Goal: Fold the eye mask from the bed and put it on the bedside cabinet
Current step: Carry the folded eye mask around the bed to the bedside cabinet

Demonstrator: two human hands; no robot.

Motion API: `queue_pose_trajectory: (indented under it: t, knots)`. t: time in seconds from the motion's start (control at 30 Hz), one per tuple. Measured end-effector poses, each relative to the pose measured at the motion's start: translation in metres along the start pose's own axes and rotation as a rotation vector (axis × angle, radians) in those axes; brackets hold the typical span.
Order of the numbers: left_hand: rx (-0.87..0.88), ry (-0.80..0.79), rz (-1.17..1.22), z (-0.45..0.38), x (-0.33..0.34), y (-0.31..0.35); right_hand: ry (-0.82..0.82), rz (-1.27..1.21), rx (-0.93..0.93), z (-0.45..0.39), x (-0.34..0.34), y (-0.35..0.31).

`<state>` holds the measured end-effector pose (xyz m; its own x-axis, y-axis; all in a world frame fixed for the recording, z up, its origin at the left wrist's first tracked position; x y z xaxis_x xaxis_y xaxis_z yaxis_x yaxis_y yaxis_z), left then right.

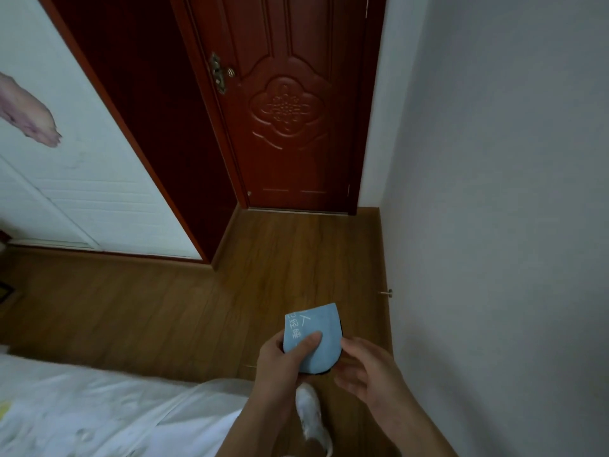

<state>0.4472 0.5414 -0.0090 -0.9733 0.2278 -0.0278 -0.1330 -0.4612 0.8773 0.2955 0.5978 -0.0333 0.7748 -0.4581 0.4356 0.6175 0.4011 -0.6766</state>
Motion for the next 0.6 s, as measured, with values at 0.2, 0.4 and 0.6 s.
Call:
queue_pose_trajectory:
  t: [0.2,0.4,0.6]
  knots:
    - [-0.008,0.013,0.052,-0.085,-0.011,0.036,-0.019,0.048,0.001,-0.082,0.037,-0.051]
    - [0.003,0.063,0.133,-0.187,-0.048,0.093,-0.028,0.136,0.004,-0.18,0.105,-0.11]
    - [0.073,0.142,0.156,-0.266,-0.107,0.147,-0.107,0.207,-0.047,-0.264,0.198,-0.154]
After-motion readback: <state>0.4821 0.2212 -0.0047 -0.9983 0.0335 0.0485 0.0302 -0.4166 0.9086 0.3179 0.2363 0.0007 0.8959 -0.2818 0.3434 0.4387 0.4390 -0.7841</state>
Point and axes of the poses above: each hand's wrist, its own z-axis away from the middle knuckle, its own x-axis out of the palm, y = z × x, the point moved 5 cm from there along -z, towards the middle knuckle, and after that the axes turned 11 degrees about -z, right-handed, at the moved point
